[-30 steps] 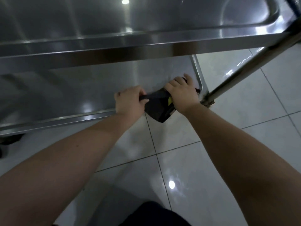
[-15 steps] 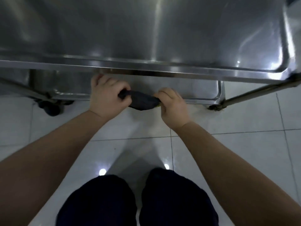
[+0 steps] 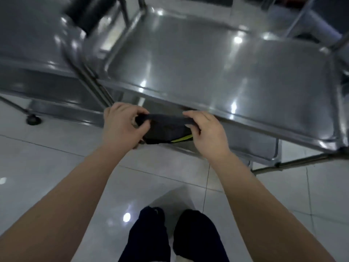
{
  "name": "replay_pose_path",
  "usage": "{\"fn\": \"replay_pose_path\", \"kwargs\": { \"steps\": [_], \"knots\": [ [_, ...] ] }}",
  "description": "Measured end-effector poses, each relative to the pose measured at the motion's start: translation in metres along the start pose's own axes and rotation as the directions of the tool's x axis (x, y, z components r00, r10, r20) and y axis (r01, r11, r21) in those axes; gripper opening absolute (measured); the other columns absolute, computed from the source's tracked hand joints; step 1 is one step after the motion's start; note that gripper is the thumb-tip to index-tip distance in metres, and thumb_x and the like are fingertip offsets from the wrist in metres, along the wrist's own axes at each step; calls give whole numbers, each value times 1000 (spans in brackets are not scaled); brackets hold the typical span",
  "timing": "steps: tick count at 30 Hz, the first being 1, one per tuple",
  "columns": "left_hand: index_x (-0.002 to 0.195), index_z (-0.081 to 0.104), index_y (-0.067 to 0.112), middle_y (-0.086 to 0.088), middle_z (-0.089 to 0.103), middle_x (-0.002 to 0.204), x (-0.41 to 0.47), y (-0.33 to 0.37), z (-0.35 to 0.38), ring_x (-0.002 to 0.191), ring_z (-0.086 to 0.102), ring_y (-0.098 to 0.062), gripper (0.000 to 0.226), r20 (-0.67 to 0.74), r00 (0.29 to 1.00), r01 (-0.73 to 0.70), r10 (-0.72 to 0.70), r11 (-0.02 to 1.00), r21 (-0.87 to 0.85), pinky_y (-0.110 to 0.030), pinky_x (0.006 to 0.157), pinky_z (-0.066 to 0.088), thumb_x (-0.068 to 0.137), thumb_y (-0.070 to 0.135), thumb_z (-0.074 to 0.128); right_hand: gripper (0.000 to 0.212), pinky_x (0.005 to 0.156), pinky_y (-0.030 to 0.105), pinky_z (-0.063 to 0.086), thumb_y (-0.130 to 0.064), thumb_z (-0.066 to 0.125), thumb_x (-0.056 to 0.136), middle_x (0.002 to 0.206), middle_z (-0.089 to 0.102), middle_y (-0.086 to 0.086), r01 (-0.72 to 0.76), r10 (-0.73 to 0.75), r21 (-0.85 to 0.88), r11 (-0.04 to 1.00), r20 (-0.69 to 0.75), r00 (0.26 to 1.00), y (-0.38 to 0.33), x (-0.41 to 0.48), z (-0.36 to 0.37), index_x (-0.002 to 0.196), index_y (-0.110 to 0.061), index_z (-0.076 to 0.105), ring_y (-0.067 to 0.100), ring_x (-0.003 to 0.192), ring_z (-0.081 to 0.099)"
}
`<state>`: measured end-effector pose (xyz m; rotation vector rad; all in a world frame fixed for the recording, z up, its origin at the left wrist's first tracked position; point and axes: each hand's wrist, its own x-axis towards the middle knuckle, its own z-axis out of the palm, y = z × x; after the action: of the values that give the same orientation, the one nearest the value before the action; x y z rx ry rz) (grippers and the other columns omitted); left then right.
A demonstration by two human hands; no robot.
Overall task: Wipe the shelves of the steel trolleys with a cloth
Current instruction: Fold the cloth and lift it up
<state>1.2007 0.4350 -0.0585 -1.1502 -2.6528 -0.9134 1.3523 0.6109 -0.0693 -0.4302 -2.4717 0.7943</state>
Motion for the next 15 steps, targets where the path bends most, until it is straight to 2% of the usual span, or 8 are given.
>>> {"fn": "replay_pose_path", "kwargs": {
  "steps": [2,5,8,12,15],
  "knots": [
    [90,72,29,13,62,81,24,21,-64,95,55,-22,21,-44,999,-23,23,1000,12,-39,85,38,72,37,66,26,86,40,51,1,63,88,106,68,14,23,-23,15,1000,19,1000,-44,34,-42,113,-3,69,35,97,64],
    [89,71,30,19,53,79,60,51,-159,91,56,-23,17,-111,992,-62,61,998,0,-45,85,44,73,31,75,20,86,30,45,-3,62,90,104,66,11,92,-93,19,996,36,995,-110,89,-101,107,-7,71,30,99,61],
    [90,69,33,17,60,84,94,76,-247,93,56,-20,19,-203,976,-81,85,996,30,-45,87,45,75,26,78,18,87,30,43,-4,60,89,101,63,7,222,-222,13,975,41,974,-174,149,-151,103,-10,70,25,100,57],
    [85,67,36,22,62,80,124,99,-352,86,54,-3,17,-335,939,-68,77,997,36,-35,83,47,77,25,77,18,89,27,39,-11,65,88,106,62,0,370,-370,32,928,-17,929,-257,219,-197,105,-16,69,20,104,55],
    [84,68,32,19,64,79,133,107,-418,81,60,-4,13,-434,900,-23,39,999,40,-35,83,51,77,24,76,18,81,21,32,-13,66,87,102,59,-5,453,-447,65,889,-87,890,-317,260,-211,103,-20,69,12,97,50]
  ]
}}
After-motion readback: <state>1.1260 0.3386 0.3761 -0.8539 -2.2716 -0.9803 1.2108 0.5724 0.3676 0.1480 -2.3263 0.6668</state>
